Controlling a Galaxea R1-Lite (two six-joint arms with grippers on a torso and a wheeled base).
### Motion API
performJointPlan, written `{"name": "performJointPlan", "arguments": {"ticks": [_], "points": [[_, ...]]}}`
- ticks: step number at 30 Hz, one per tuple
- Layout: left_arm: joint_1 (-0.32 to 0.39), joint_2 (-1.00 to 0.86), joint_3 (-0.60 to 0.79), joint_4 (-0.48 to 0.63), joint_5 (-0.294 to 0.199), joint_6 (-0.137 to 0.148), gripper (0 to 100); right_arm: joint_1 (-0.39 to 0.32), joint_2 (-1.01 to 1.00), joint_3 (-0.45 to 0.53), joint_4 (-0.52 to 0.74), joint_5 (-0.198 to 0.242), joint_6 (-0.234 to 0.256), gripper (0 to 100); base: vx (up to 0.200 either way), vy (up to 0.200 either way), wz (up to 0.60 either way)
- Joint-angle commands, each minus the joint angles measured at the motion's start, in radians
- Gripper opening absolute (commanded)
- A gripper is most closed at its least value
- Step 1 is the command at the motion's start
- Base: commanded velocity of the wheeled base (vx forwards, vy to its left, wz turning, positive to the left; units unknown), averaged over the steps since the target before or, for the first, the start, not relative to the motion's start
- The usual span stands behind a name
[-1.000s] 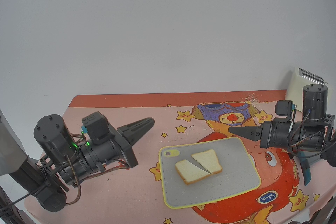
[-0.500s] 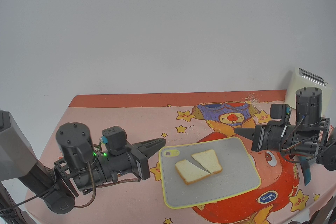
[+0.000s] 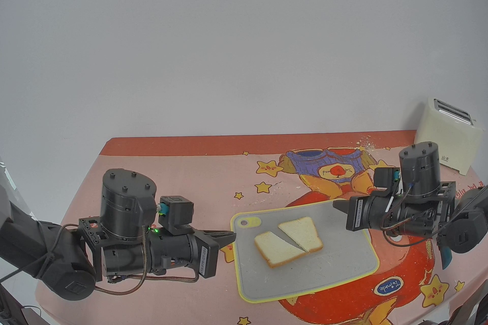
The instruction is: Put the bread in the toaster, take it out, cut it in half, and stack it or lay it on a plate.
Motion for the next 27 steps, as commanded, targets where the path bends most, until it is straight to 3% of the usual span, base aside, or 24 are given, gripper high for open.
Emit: {"name": "performJointPlan", "arguments": {"ticks": [1,14,27], "points": [[-0.021,-0.028,-0.002,0.008,-0.003,-0.003,0,0.007,0.032,-0.001,-0.001,-0.002,0.002,0,0.0,0.0,0.0],[-0.021,0.126,-0.002,-0.006,-0.003,0.002,0,0.013,0.089,-0.005,-0.003,-0.008,0.0,0,0.0,0.0,0.0],[-0.022,0.187,-0.033,-0.025,-0.004,-0.001,0,0.016,0.192,0.023,-0.176,-0.013,0.002,0,0.0,0.0,0.0]]}}
